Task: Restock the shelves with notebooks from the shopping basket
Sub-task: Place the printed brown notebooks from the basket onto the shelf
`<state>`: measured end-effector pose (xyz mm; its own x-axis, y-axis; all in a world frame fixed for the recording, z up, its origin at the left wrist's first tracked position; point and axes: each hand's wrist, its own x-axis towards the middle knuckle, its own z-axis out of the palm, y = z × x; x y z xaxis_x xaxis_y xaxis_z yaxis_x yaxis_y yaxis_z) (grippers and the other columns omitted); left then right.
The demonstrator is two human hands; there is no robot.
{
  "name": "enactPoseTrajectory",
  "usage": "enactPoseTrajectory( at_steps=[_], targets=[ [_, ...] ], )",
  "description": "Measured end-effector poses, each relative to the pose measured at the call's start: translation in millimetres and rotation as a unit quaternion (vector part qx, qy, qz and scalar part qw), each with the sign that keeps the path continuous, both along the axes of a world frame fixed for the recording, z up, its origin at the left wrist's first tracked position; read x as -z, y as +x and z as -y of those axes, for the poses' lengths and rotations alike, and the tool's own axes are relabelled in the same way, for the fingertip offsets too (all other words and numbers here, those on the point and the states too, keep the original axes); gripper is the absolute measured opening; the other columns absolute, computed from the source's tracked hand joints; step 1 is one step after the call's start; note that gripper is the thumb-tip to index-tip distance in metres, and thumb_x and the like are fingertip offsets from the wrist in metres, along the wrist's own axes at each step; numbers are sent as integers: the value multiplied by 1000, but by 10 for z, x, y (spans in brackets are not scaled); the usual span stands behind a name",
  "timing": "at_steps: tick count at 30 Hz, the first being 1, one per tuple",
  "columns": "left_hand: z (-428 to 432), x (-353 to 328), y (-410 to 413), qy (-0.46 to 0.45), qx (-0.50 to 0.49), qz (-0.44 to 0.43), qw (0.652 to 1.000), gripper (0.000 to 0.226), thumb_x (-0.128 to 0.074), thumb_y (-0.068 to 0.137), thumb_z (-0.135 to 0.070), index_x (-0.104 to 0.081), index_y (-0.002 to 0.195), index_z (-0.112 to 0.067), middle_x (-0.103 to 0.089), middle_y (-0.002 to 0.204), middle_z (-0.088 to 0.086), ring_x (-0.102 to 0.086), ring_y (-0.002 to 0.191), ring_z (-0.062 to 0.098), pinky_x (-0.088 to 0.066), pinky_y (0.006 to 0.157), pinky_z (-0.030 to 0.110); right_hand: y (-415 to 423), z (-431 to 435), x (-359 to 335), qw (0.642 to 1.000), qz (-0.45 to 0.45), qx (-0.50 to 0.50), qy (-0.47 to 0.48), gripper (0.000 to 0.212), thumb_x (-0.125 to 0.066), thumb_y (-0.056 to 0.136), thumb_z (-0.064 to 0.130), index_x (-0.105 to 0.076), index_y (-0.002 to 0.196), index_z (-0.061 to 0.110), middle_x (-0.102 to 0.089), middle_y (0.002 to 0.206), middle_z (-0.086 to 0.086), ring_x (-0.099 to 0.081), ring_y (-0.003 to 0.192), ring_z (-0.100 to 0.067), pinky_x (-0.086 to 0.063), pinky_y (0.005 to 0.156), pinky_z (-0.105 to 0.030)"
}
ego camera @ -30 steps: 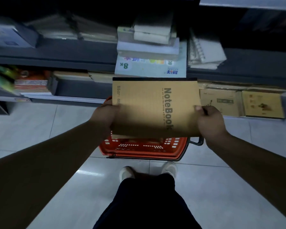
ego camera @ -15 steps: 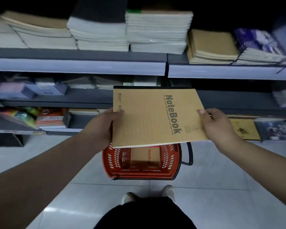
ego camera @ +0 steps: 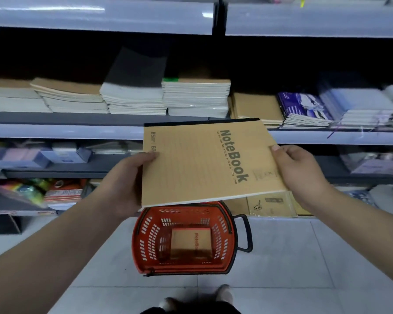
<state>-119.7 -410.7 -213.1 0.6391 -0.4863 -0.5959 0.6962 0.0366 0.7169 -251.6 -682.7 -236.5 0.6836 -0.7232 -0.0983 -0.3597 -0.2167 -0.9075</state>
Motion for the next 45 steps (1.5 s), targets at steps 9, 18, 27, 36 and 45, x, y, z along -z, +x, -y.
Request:
enactPoseTrajectory(
  at_steps=[9,18,27,36,45],
  targets=[
    [74,-609,33,4,31,70,997,29,-49,88,-37,-66,94,-14,-70,69,8,-69,55,24,-54,44,34,-65,84,-598,996,51,-3,69,29,-54,96,37,-65,87,12,-70,75,-5,-64,71,-22,-53,71,-39],
    [63,-1043,-57,15,23,138,990,39,-47,93,-49,-61,106,-15,-71,67,11,-70,54,23,-53,43,31,-30,113,-1171,991,95,-40,83,24,-53,98,30,-64,81,16,-67,63,0,-63,57,-15,-48,56,-30],
    [141,-1344,42,-2,-92,133,987,35,-55,90,-50,-64,93,-16,-68,58,9,-64,44,27,-52,47,36,162,161,-1674,981,152,-69,101,24,-48,100,20,-68,88,13,-69,72,-4,-62,59,-16,-48,52,-27],
    [310,-1456,275,-94,-160,108,977,24,-50,97,-38,-63,96,-17,-72,64,3,-67,48,20,-49,51,31,493,100,-2033,950,235,-110,176,15,-48,100,13,-62,103,8,-65,66,-6,-49,44,-14,-48,48,-24],
    [517,-1544,616,-186,-203,84,958,30,-42,102,-33,-59,121,-16,-75,101,4,-73,82,20,-53,62,38,956,-88,-2122,952,226,-150,144,12,-52,98,14,-63,104,15,-69,80,-1,-59,56,-11,-53,61,-26]
  ],
)
